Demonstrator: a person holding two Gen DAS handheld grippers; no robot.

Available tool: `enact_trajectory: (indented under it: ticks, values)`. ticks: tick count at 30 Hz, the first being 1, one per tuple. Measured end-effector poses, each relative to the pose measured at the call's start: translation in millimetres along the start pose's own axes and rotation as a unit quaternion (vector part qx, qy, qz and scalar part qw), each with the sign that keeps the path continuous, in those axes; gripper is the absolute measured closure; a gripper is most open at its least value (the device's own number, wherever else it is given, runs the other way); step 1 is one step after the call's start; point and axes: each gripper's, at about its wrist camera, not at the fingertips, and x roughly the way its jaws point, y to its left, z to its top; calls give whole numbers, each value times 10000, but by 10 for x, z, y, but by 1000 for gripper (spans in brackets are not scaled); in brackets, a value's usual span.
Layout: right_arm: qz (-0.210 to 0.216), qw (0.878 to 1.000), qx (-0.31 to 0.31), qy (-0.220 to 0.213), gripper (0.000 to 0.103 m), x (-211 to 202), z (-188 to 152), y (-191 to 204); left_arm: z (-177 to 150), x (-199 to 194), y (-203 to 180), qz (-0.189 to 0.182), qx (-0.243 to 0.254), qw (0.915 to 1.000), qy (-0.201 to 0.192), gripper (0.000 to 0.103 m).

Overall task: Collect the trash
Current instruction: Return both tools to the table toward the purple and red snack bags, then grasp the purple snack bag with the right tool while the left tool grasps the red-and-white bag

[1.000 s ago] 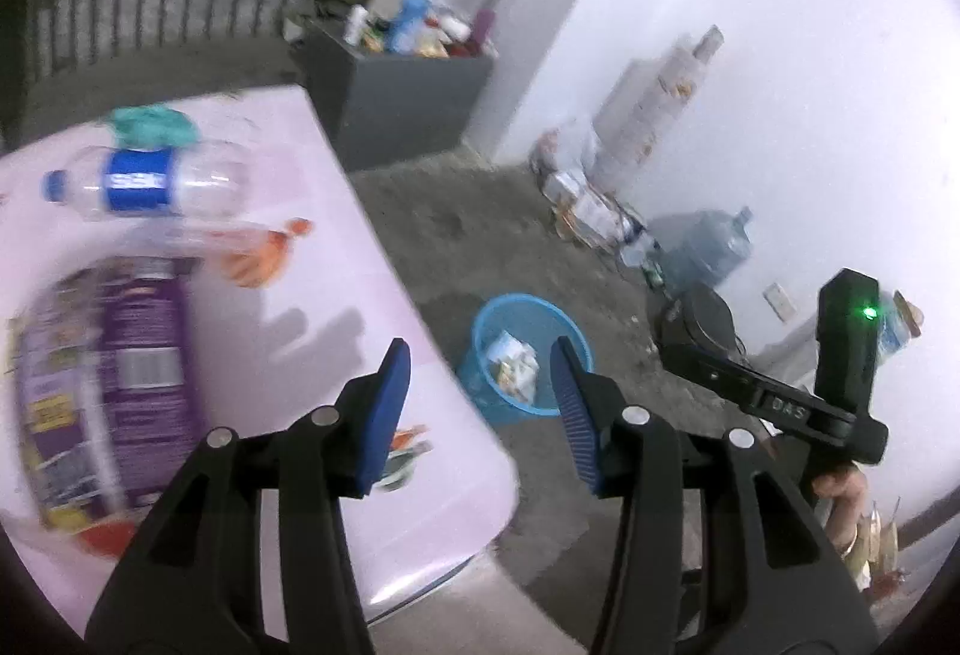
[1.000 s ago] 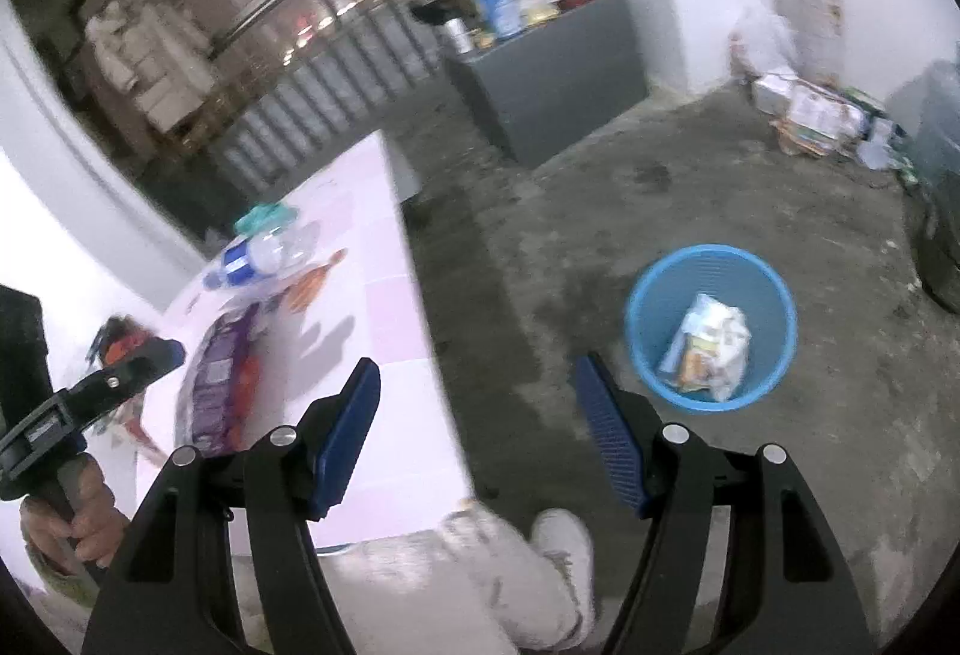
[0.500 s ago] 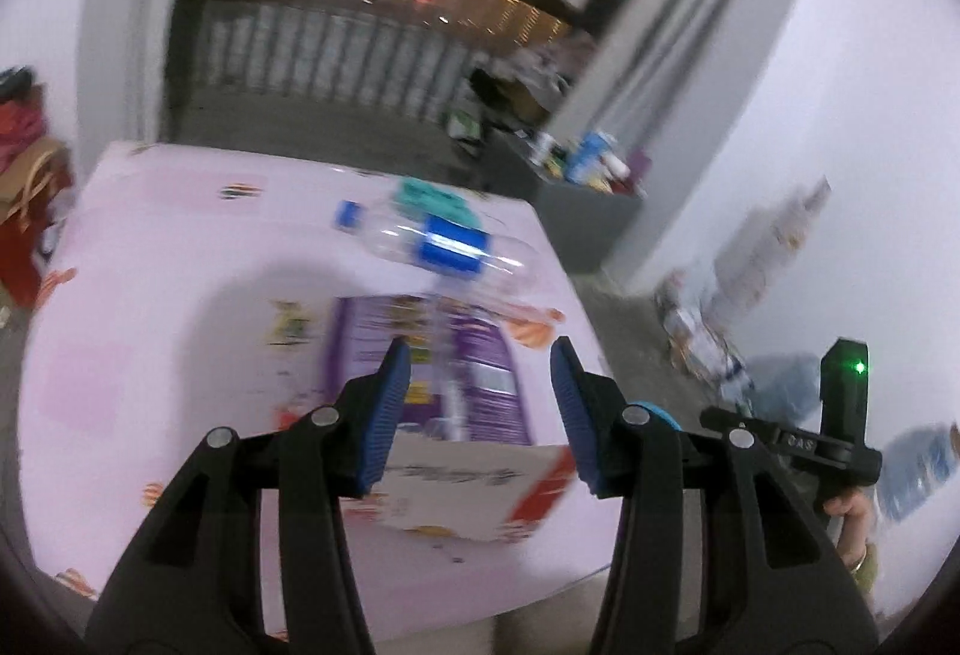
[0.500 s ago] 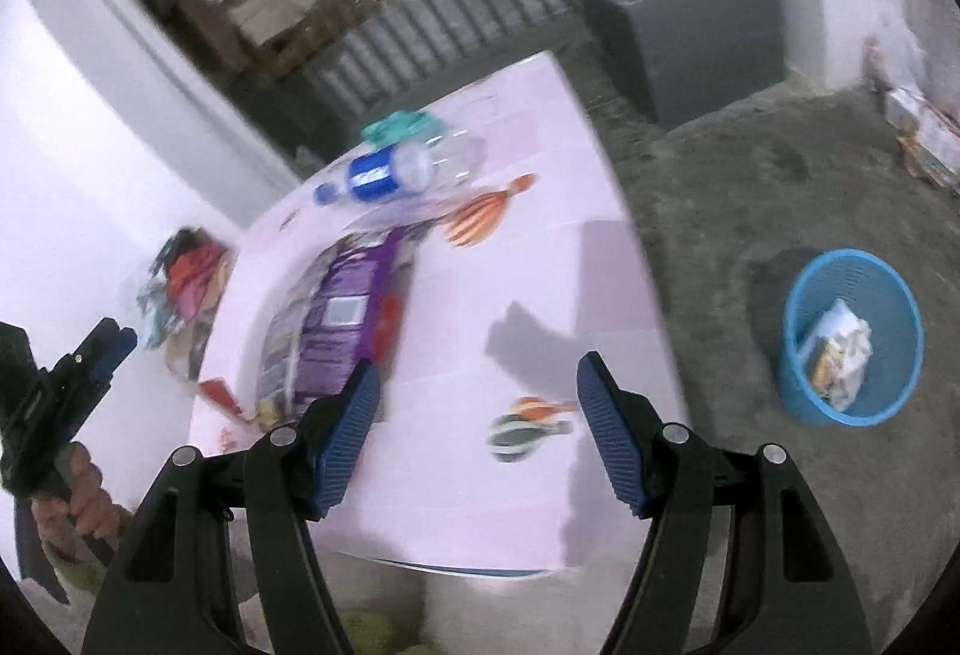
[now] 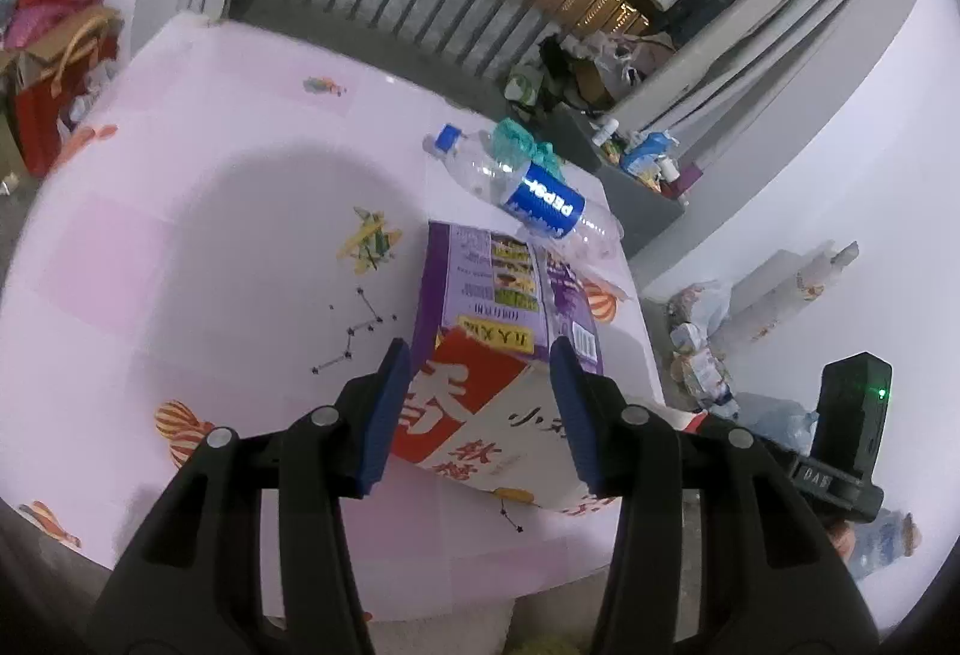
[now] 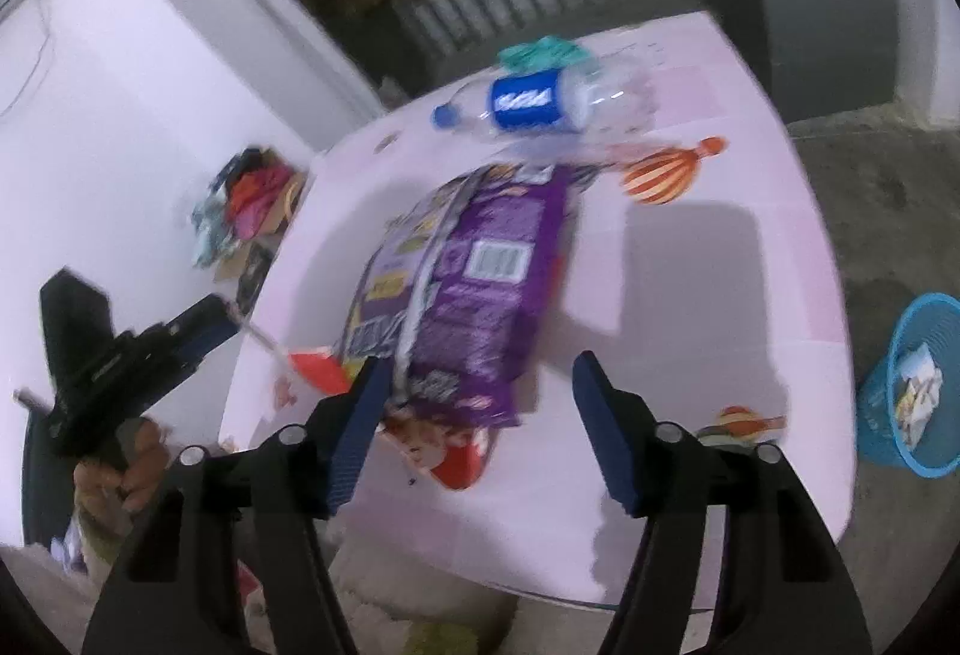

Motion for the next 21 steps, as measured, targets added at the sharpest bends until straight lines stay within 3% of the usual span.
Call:
enact_trajectory:
  ticks: [6, 13, 21]
  values:
    - [246, 9971, -462, 560, 44, 278, -176, 264, 6, 87, 16, -32, -117, 9999, -24, 58]
    - [294, 9925, -750, 916, 44, 380, -330, 375, 46, 128, 55, -32, -175, 9998, -23, 58]
    - [198, 9971, -406, 604, 44, 254, -236, 233, -40, 180, 149, 150, -246, 9995, 102, 58]
